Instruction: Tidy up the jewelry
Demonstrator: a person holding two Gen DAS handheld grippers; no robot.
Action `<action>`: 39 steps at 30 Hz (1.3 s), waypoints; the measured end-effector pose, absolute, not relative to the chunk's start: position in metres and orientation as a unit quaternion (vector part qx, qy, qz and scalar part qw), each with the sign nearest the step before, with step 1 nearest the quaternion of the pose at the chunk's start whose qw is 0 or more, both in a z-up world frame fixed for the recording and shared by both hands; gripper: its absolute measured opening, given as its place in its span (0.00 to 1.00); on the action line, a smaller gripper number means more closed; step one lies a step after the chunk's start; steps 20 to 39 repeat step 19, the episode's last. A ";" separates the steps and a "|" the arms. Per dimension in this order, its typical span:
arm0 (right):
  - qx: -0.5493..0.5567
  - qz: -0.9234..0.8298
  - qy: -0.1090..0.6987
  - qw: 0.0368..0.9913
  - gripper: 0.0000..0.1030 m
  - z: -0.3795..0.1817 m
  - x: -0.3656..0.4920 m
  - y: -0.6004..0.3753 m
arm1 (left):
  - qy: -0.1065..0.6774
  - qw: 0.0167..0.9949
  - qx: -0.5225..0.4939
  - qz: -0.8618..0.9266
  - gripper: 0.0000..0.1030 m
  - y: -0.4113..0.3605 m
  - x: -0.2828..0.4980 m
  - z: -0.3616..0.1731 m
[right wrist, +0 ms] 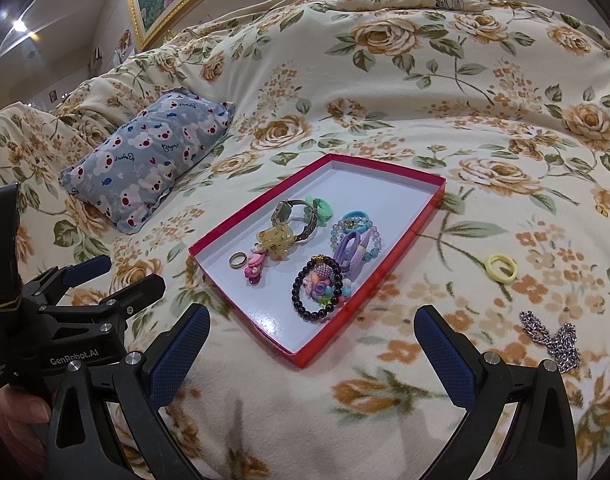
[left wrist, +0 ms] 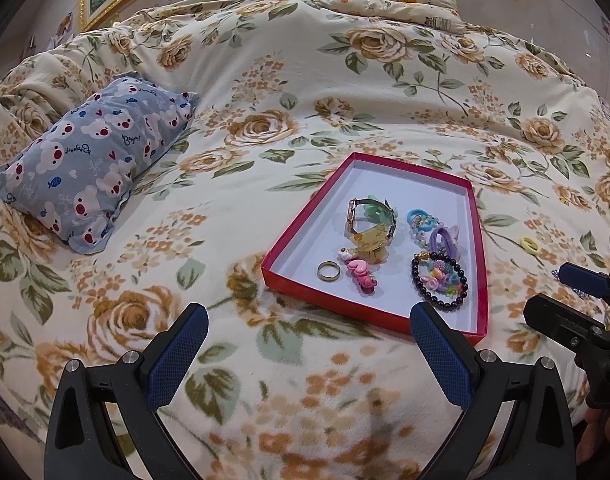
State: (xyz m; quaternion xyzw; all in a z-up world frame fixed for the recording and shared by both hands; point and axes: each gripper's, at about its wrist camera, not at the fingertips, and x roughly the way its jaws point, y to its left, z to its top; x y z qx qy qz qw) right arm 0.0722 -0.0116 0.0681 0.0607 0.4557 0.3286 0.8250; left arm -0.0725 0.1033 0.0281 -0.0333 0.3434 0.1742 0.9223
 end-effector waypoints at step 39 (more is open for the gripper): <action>0.065 0.327 0.464 0.821 1.00 0.063 0.080 -0.013 | 0.352 0.920 -0.035 0.172 0.99 0.104 -0.058 0.029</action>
